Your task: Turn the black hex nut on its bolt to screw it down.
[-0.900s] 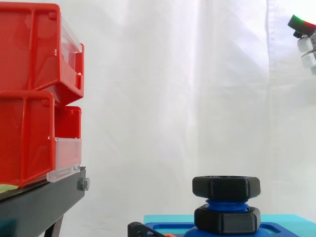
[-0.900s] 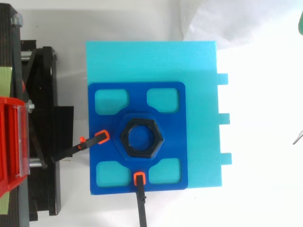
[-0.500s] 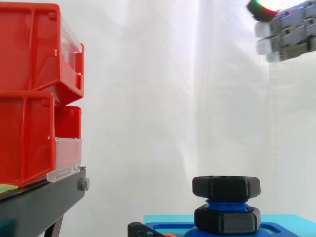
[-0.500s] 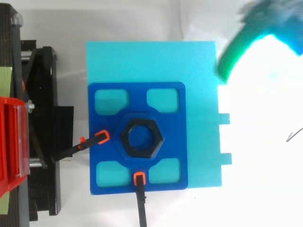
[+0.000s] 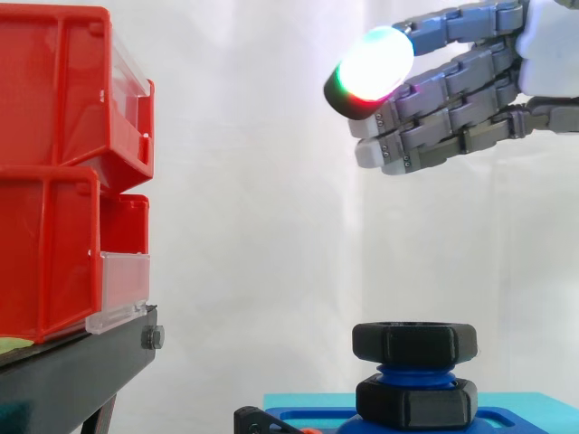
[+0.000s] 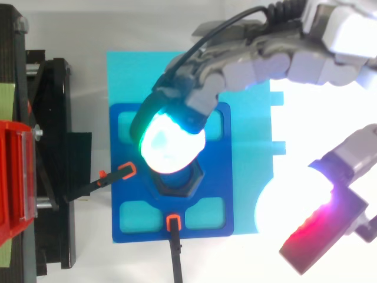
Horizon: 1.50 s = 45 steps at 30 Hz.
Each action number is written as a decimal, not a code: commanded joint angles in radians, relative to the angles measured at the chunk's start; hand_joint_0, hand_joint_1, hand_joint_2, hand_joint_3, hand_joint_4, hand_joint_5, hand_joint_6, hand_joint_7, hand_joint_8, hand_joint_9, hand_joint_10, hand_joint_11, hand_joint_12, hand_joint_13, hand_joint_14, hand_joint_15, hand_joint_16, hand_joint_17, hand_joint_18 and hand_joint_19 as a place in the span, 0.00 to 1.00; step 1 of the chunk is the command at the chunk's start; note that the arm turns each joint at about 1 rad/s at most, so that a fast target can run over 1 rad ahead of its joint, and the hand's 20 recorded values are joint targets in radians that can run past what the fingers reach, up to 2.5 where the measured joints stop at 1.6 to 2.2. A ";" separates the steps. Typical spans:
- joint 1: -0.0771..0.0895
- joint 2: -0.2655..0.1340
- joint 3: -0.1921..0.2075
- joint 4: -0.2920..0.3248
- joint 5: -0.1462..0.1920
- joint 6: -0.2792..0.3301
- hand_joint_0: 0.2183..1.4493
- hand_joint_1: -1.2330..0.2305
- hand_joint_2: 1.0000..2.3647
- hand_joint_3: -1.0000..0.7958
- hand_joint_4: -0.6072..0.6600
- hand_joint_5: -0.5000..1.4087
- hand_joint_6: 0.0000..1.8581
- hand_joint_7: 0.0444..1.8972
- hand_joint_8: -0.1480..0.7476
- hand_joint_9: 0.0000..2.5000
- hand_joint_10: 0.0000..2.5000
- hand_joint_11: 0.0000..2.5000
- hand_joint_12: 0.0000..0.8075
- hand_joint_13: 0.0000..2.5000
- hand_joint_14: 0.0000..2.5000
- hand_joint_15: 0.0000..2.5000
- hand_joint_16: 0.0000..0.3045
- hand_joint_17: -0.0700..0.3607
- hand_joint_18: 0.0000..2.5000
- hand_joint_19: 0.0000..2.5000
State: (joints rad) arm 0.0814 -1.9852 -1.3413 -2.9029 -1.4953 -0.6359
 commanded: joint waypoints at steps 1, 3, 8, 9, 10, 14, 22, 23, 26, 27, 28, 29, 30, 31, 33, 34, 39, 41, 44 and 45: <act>0.026 -0.020 0.002 0.033 0.027 -0.071 0.24 0.56 0.00 0.28 0.63 0.15 0.27 0.36 0.43 0.16 0.00 0.00 0.42 0.14 0.00 0.00 0.18 0.45 0.07 0.00; 0.034 -0.030 0.001 0.040 0.030 -0.081 0.24 0.56 0.00 0.28 0.63 0.15 0.27 0.36 0.44 0.16 0.00 0.00 0.43 0.14 0.00 0.00 0.18 0.45 0.07 0.00; 0.046 -0.049 0.002 0.067 0.032 -0.100 0.24 0.56 0.00 0.28 0.64 0.15 0.27 0.36 0.44 0.17 0.00 0.00 0.42 0.14 0.00 0.00 0.18 0.44 0.07 0.00; 0.054 -0.050 0.002 0.082 0.035 -0.120 0.24 0.56 0.00 0.28 0.64 0.15 0.27 0.36 0.44 0.17 0.00 0.00 0.42 0.14 0.00 0.00 0.18 0.44 0.07 0.00; 0.057 -0.050 0.002 0.083 0.036 -0.128 0.24 0.56 0.00 0.28 0.64 0.15 0.27 0.37 0.44 0.17 0.00 0.00 0.42 0.14 0.00 0.00 0.18 0.44 0.08 0.00; 0.074 -0.050 0.002 0.100 0.035 -0.232 0.24 0.56 0.00 0.28 0.65 0.16 0.27 0.39 0.44 0.17 0.00 0.00 0.42 0.14 0.00 0.00 0.18 0.44 0.08 0.00; 0.089 -0.095 0.010 0.165 0.036 -0.304 0.24 0.56 0.00 0.28 0.67 0.17 0.27 0.45 0.44 0.17 0.00 0.00 0.42 0.14 0.00 0.00 0.18 0.44 0.07 0.00; 0.090 -0.096 0.010 0.168 0.036 -0.312 0.24 0.56 0.00 0.28 0.67 0.17 0.27 0.47 0.44 0.17 0.00 0.00 0.42 0.14 0.00 0.00 0.18 0.44 0.07 0.00; 0.098 -0.098 0.010 0.175 0.056 -0.393 0.24 0.57 0.00 0.28 0.69 0.18 0.27 0.49 0.45 0.17 0.00 0.00 0.42 0.14 0.00 0.00 0.18 0.44 0.07 0.00; 0.100 -0.098 0.010 0.175 0.063 -0.432 0.24 0.57 0.00 0.28 0.69 0.18 0.27 0.50 0.45 0.17 0.00 0.00 0.42 0.14 0.00 0.00 0.18 0.44 0.07 0.00; 0.100 -0.098 0.010 0.175 0.063 -0.432 0.24 0.57 0.00 0.28 0.69 0.18 0.27 0.51 0.45 0.17 0.00 0.00 0.42 0.14 0.00 0.00 0.18 0.44 0.07 0.00; 0.101 -0.098 0.010 0.179 0.063 -0.464 0.24 0.57 0.00 0.28 0.69 0.18 0.27 0.51 0.45 0.17 0.00 0.00 0.42 0.14 0.00 0.00 0.18 0.44 0.07 0.00; 0.103 -0.106 0.010 0.188 0.063 -0.485 0.24 0.57 0.00 0.28 0.69 0.18 0.27 0.52 0.45 0.17 0.00 0.00 0.42 0.14 0.00 0.00 0.18 0.44 0.07 0.00; 0.103 -0.107 0.010 0.192 0.063 -0.492 0.24 0.57 0.00 0.28 0.69 0.18 0.27 0.53 0.45 0.17 0.00 0.00 0.42 0.14 0.00 0.00 0.18 0.44 0.07 0.00; 0.106 -0.110 0.010 0.203 0.059 -0.508 0.24 0.58 0.00 0.28 0.70 0.18 0.27 0.55 0.45 0.17 0.00 0.00 0.42 0.14 0.00 0.00 0.18 0.44 0.07 0.00; 0.107 -0.116 0.010 0.206 0.063 -0.513 0.24 0.58 0.00 0.28 0.70 0.18 0.27 0.55 0.45 0.17 0.00 0.00 0.42 0.14 0.00 0.00 0.18 0.44 0.07 0.00; 0.112 -0.119 0.010 0.214 0.059 -0.607 0.24 0.59 0.00 0.28 0.72 0.19 0.27 0.58 0.46 0.18 0.00 0.00 0.43 0.13 0.00 0.00 0.18 0.44 0.07 0.00; 0.113 -0.121 0.010 0.214 0.061 -0.656 0.24 0.60 0.00 0.28 0.71 0.20 0.27 0.58 0.46 0.18 0.00 0.00 0.43 0.13 0.00 0.00 0.18 0.44 0.07 0.00; 0.113 -0.119 0.010 0.214 0.061 -0.682 0.24 0.60 0.00 0.28 0.72 0.20 0.27 0.59 0.46 0.18 0.00 0.00 0.43 0.13 0.00 0.00 0.18 0.44 0.07 0.00; 0.115 -0.121 0.010 0.214 0.061 -0.693 0.24 0.60 0.00 0.28 0.72 0.20 0.27 0.59 0.46 0.18 0.00 0.00 0.43 0.13 0.00 0.00 0.18 0.44 0.07 0.00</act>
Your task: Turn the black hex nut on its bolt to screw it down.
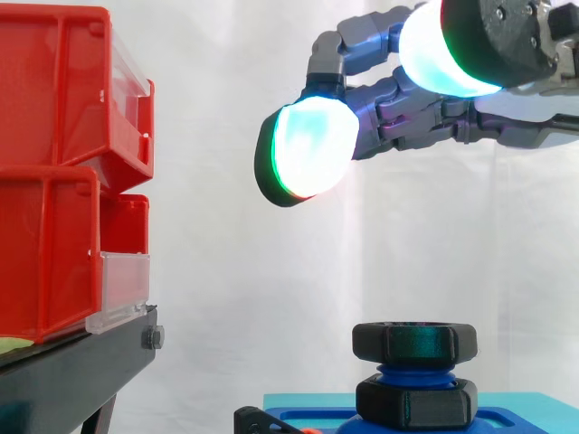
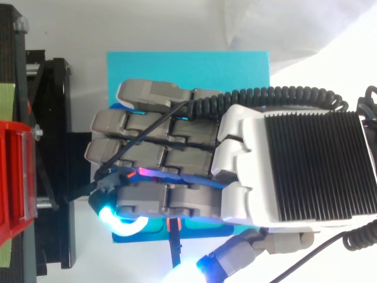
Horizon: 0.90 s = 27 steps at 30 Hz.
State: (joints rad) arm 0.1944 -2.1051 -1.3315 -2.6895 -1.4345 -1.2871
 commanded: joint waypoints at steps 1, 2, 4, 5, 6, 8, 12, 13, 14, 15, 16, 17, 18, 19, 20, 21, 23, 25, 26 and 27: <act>0.003 -0.001 0.000 0.000 0.000 -0.046 0.24 0.60 0.00 0.28 0.72 0.20 0.27 0.59 0.46 0.18 0.00 0.00 0.43 0.13 0.00 0.00 0.18 0.44 0.07 0.00; 0.007 -0.001 0.000 0.000 0.000 -0.052 0.24 0.60 0.00 0.28 0.72 0.20 0.27 0.59 0.46 0.18 0.00 0.00 0.43 0.13 0.00 0.00 0.18 0.44 0.07 0.00; 0.010 -0.001 0.000 0.000 0.000 -0.066 0.24 0.61 0.00 0.28 0.72 0.20 0.27 0.61 0.46 0.18 0.00 0.00 0.43 0.13 0.00 0.00 0.18 0.45 0.07 0.00; 0.010 -0.001 0.000 0.000 0.000 -0.069 0.24 0.61 0.00 0.28 0.72 0.20 0.27 0.61 0.46 0.18 0.00 0.00 0.43 0.13 0.00 0.00 0.18 0.45 0.06 0.00; 0.011 -0.001 0.000 0.000 0.002 -0.080 0.24 0.61 0.00 0.28 0.72 0.20 0.27 0.61 0.46 0.18 0.00 0.00 0.42 0.13 0.00 0.00 0.18 0.45 0.06 0.00; 0.011 -0.001 0.000 0.000 0.002 -0.090 0.24 0.61 0.00 0.28 0.72 0.21 0.27 0.62 0.46 0.18 0.00 0.00 0.43 0.13 0.00 0.00 0.18 0.45 0.06 0.00; 0.013 -0.033 0.000 0.000 -0.012 -0.138 0.24 0.62 0.00 0.28 0.72 0.21 0.27 0.64 0.46 0.18 0.00 0.00 0.43 0.13 0.00 0.00 0.18 0.45 0.06 0.00; 0.014 -0.044 0.000 0.000 -0.017 -0.138 0.24 0.63 0.00 0.28 0.71 0.21 0.27 0.65 0.46 0.18 0.00 0.00 0.43 0.13 0.00 0.00 0.18 0.45 0.06 0.00; 0.014 -0.061 0.006 0.000 -0.029 -0.140 0.24 0.63 0.00 0.28 0.71 0.21 0.27 0.65 0.47 0.18 0.00 0.00 0.43 0.13 0.00 0.00 0.18 0.45 0.06 0.00; 0.013 -0.061 0.008 0.002 -0.035 -0.140 0.23 0.64 0.00 0.28 0.71 0.21 0.27 0.65 0.47 0.19 0.00 0.00 0.43 0.13 0.00 0.00 0.18 0.45 0.06 0.00; 0.014 -0.064 0.006 0.004 -0.037 -0.141 0.23 0.65 0.00 0.28 0.71 0.21 0.27 0.66 0.47 0.19 0.00 0.00 0.43 0.13 0.00 0.00 0.18 0.45 0.06 0.00; 0.014 -0.065 0.008 0.007 -0.037 -0.141 0.23 0.65 0.00 0.28 0.72 0.21 0.27 0.66 0.47 0.19 0.00 0.00 0.43 0.13 0.00 0.00 0.18 0.45 0.06 0.00; 0.013 -0.067 0.006 0.014 -0.040 -0.141 0.23 0.67 0.00 0.28 0.71 0.22 0.27 0.66 0.47 0.18 0.00 0.00 0.43 0.13 0.00 0.00 0.18 0.45 0.06 0.00; 0.013 -0.067 0.006 0.014 -0.040 -0.141 0.23 0.68 0.00 0.28 0.71 0.22 0.27 0.67 0.47 0.19 0.00 0.00 0.43 0.13 0.00 0.00 0.18 0.45 0.06 0.00; 0.011 -0.067 0.006 0.022 -0.040 -0.144 0.23 0.68 0.00 0.28 0.71 0.22 0.27 0.67 0.47 0.18 0.00 0.00 0.43 0.13 0.00 0.00 0.18 0.45 0.06 0.00; 0.010 -0.090 0.008 0.048 -0.041 -0.158 0.23 0.70 0.00 0.28 0.71 0.22 0.27 0.67 0.47 0.18 0.00 0.00 0.43 0.12 0.00 0.00 0.18 0.45 0.05 0.00; 0.007 -0.093 0.008 0.062 -0.044 -0.158 0.23 0.73 0.00 0.28 0.70 0.22 0.27 0.67 0.47 0.18 0.00 0.00 0.43 0.12 0.00 0.00 0.18 0.45 0.05 0.00; 0.007 -0.115 0.014 0.093 -0.055 -0.158 0.23 0.74 0.00 0.28 0.70 0.22 0.27 0.67 0.47 0.18 0.00 0.00 0.43 0.12 0.00 0.00 0.18 0.45 0.05 0.00; 0.007 -0.116 0.018 0.097 -0.058 -0.158 0.23 0.75 0.00 0.28 0.71 0.22 0.27 0.67 0.47 0.18 0.00 0.00 0.43 0.12 0.00 0.00 0.18 0.45 0.05 0.00; 0.008 -0.116 0.021 0.100 -0.064 -0.159 0.23 0.75 0.00 0.28 0.70 0.22 0.27 0.67 0.47 0.18 0.00 0.00 0.43 0.12 0.00 0.00 0.18 0.45 0.04 0.00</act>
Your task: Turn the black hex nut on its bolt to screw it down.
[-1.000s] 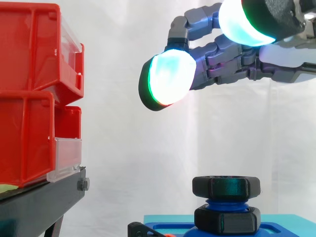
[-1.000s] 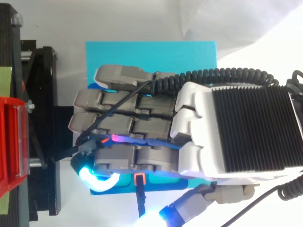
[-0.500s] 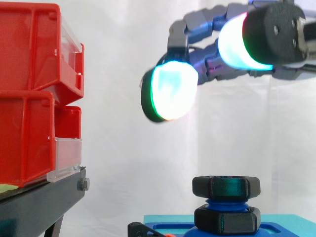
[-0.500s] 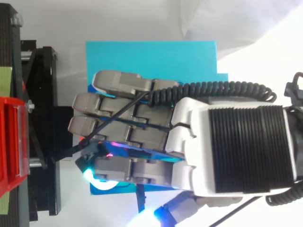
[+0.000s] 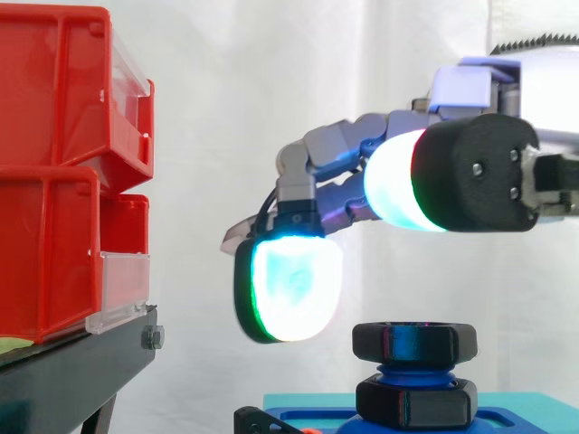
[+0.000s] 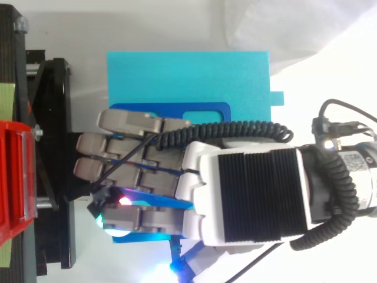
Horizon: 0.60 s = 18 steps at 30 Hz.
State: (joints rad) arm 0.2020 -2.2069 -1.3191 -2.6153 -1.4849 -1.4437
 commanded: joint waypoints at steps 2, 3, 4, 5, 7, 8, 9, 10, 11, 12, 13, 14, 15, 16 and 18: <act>0.002 -0.017 0.009 0.028 -0.020 -0.003 0.23 0.75 0.00 0.28 0.70 0.22 0.27 0.67 0.47 0.18 0.00 0.00 0.43 0.12 0.00 0.00 0.18 0.45 0.04 0.00; 0.004 -0.016 0.009 0.026 -0.022 -0.003 0.24 0.75 0.00 0.28 0.70 0.22 0.27 0.68 0.47 0.18 0.00 0.00 0.43 0.12 0.00 0.00 0.18 0.45 0.04 0.00; 0.002 -0.016 0.009 0.026 -0.022 -0.003 0.24 0.75 0.00 0.28 0.70 0.22 0.27 0.69 0.47 0.18 0.00 0.00 0.43 0.12 0.00 0.00 0.18 0.45 0.04 0.00; 0.002 -0.016 0.009 0.024 -0.023 -0.003 0.24 0.75 0.00 0.28 0.69 0.22 0.27 0.70 0.47 0.19 0.00 0.00 0.43 0.12 0.00 0.00 0.18 0.45 0.04 0.00; 0.002 -0.016 0.009 0.021 -0.023 -0.003 0.24 0.75 0.00 0.28 0.68 0.22 0.28 0.70 0.47 0.19 0.00 0.00 0.43 0.12 0.00 0.00 0.18 0.45 0.04 0.00; 0.000 -0.016 0.009 0.021 -0.023 -0.004 0.24 0.75 0.00 0.28 0.68 0.22 0.29 0.69 0.47 0.19 0.00 0.00 0.43 0.12 0.00 0.00 0.18 0.45 0.05 0.00; 0.000 -0.016 0.009 0.021 -0.023 -0.004 0.24 0.75 0.00 0.28 0.68 0.22 0.29 0.69 0.47 0.19 0.00 0.00 0.43 0.12 0.00 0.00 0.18 0.45 0.05 0.00; 0.000 -0.016 0.009 0.021 -0.023 -0.004 0.24 0.75 0.00 0.28 0.68 0.22 0.29 0.68 0.47 0.19 0.00 0.00 0.43 0.12 0.00 0.00 0.18 0.45 0.05 0.00; -0.001 -0.016 0.009 0.021 -0.025 -0.007 0.24 0.75 0.00 0.28 0.69 0.22 0.30 0.68 0.47 0.19 0.00 0.00 0.43 0.12 0.00 0.00 0.18 0.45 0.05 0.00; -0.003 -0.017 0.009 0.021 -0.028 -0.009 0.24 0.74 0.00 0.28 0.69 0.22 0.30 0.68 0.47 0.19 0.00 0.00 0.43 0.12 0.00 0.00 0.18 0.45 0.05 0.00; -0.003 -0.016 0.009 0.021 -0.032 -0.011 0.24 0.74 0.00 0.28 0.69 0.22 0.30 0.68 0.47 0.19 0.00 0.00 0.43 0.12 0.00 0.00 0.18 0.45 0.05 0.00; -0.004 -0.016 0.009 0.020 -0.035 -0.012 0.24 0.74 0.00 0.28 0.69 0.22 0.30 0.68 0.47 0.19 0.00 0.00 0.43 0.12 0.00 0.00 0.18 0.45 0.05 0.00; -0.006 -0.017 0.009 0.014 -0.043 -0.017 0.24 0.74 0.00 0.28 0.69 0.22 0.30 0.67 0.47 0.19 0.00 0.00 0.43 0.12 0.00 0.00 0.18 0.45 0.05 0.00; -0.006 -0.016 0.009 0.012 -0.046 -0.018 0.24 0.74 0.00 0.28 0.69 0.22 0.30 0.67 0.47 0.19 0.00 0.00 0.43 0.13 0.00 0.00 0.18 0.45 0.05 0.00; -0.012 -0.016 0.008 0.009 -0.060 -0.020 0.24 0.74 0.00 0.28 0.68 0.22 0.30 0.67 0.47 0.19 0.00 0.00 0.43 0.13 0.00 0.00 0.18 0.45 0.05 0.00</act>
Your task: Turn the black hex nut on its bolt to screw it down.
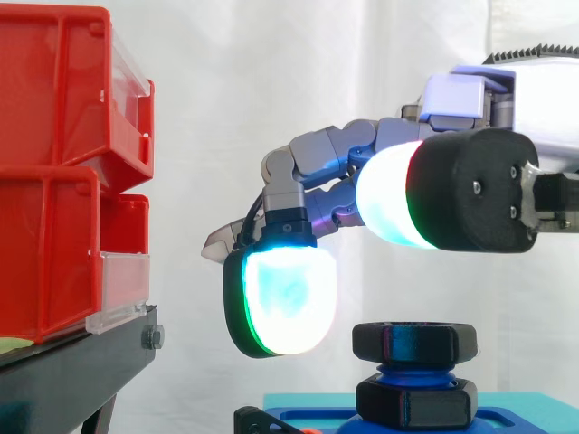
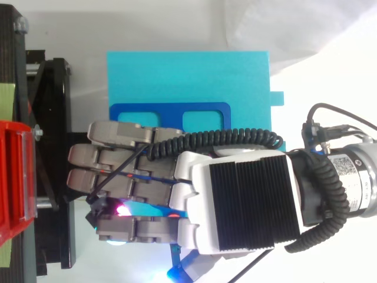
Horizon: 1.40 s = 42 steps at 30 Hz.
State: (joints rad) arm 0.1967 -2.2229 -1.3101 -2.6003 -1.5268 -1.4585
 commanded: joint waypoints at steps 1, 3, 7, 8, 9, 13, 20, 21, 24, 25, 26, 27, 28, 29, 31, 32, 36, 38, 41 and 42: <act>-0.008 -0.001 0.000 -0.007 -0.022 -0.006 0.24 0.74 0.00 0.28 0.69 0.22 0.30 0.67 0.47 0.19 0.00 0.00 0.43 0.13 0.00 0.00 0.18 0.45 0.05 0.00; -0.014 0.000 0.000 -0.006 -0.036 -0.011 0.24 0.74 0.00 0.28 0.69 0.22 0.31 0.66 0.47 0.19 0.00 0.00 0.43 0.13 0.00 0.00 0.18 0.45 0.06 0.00; -0.026 0.000 0.000 -0.007 -0.069 -0.025 0.24 0.74 0.00 0.28 0.69 0.22 0.32 0.66 0.48 0.20 0.00 0.00 0.43 0.13 0.00 0.00 0.18 0.45 0.06 0.00; -0.031 -0.001 -0.001 -0.007 -0.082 -0.032 0.24 0.74 0.00 0.28 0.69 0.22 0.32 0.66 0.48 0.20 0.00 0.00 0.43 0.13 0.00 0.00 0.18 0.45 0.06 0.00; -0.036 0.000 0.000 -0.007 -0.092 -0.036 0.24 0.74 0.00 0.28 0.68 0.22 0.32 0.66 0.48 0.20 0.00 0.00 0.43 0.13 0.00 0.00 0.18 0.45 0.06 0.00; -0.048 0.000 0.000 -0.009 -0.098 -0.042 0.24 0.73 0.00 0.28 0.68 0.22 0.32 0.66 0.48 0.20 0.00 0.00 0.43 0.14 0.00 0.00 0.18 0.45 0.06 0.00; -0.057 -0.001 0.000 -0.006 -0.111 -0.042 0.25 0.73 0.00 0.28 0.69 0.22 0.32 0.66 0.48 0.20 0.00 0.00 0.43 0.14 0.00 0.00 0.18 0.45 0.06 0.00; -0.057 0.000 0.000 -0.006 -0.111 -0.042 0.25 0.73 0.00 0.28 0.69 0.22 0.32 0.66 0.48 0.20 0.00 0.00 0.43 0.14 0.00 0.00 0.18 0.45 0.06 0.00; -0.062 0.000 0.000 -0.006 -0.119 -0.042 0.25 0.73 0.00 0.28 0.69 0.22 0.32 0.66 0.48 0.20 0.00 0.00 0.43 0.14 0.00 0.00 0.18 0.45 0.07 0.00; -0.063 0.000 -0.001 -0.006 -0.121 -0.042 0.25 0.73 0.00 0.28 0.69 0.22 0.32 0.66 0.47 0.20 0.00 0.00 0.43 0.14 0.00 0.00 0.18 0.45 0.07 0.00; -0.063 0.000 0.000 -0.006 -0.122 -0.042 0.25 0.73 0.00 0.28 0.69 0.22 0.32 0.66 0.48 0.21 0.00 0.00 0.43 0.14 0.00 0.00 0.18 0.45 0.07 0.00; -0.065 -0.001 0.000 -0.006 -0.124 -0.042 0.25 0.73 0.00 0.28 0.68 0.22 0.32 0.65 0.47 0.21 0.00 0.00 0.43 0.14 0.00 0.00 0.18 0.45 0.07 0.00; -0.068 -0.001 -0.001 -0.006 -0.128 -0.042 0.25 0.73 0.00 0.28 0.68 0.22 0.32 0.65 0.48 0.21 0.00 0.00 0.43 0.14 0.00 0.00 0.18 0.45 0.07 0.00; -0.071 -0.001 -0.001 -0.004 -0.134 -0.042 0.25 0.73 0.00 0.28 0.68 0.22 0.33 0.65 0.48 0.21 0.00 0.00 0.43 0.14 0.00 0.00 0.18 0.45 0.07 0.00; -0.077 -0.001 -0.001 -0.003 -0.151 -0.048 0.25 0.73 0.00 0.28 0.69 0.22 0.33 0.65 0.48 0.21 0.00 0.00 0.43 0.14 0.00 0.00 0.18 0.45 0.07 0.00; -0.079 -0.001 -0.001 -0.003 -0.154 -0.049 0.25 0.73 0.00 0.28 0.69 0.22 0.33 0.65 0.48 0.21 0.00 0.00 0.43 0.14 0.00 0.00 0.18 0.45 0.07 0.00; -0.089 -0.001 -0.001 -0.004 -0.173 -0.063 0.25 0.73 0.00 0.28 0.68 0.22 0.33 0.65 0.48 0.21 0.00 0.00 0.43 0.15 0.00 0.00 0.18 0.45 0.07 0.00; -0.094 -0.001 -0.001 -0.009 -0.180 -0.068 0.25 0.73 0.00 0.28 0.68 0.22 0.33 0.64 0.48 0.21 0.00 0.00 0.43 0.15 0.00 0.00 0.18 0.45 0.07 0.00; -0.102 -0.001 0.000 -0.009 -0.196 -0.068 0.25 0.73 0.00 0.28 0.68 0.22 0.33 0.64 0.47 0.21 0.00 0.00 0.43 0.15 0.00 0.00 0.18 0.45 0.07 0.00; -0.106 -0.001 -0.001 -0.009 -0.205 -0.068 0.25 0.73 0.00 0.28 0.69 0.22 0.33 0.65 0.47 0.21 0.00 0.00 0.42 0.15 0.00 0.00 0.18 0.45 0.07 0.00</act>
State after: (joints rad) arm 0.0991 -2.2242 -1.3113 -2.6084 -1.7146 -1.5248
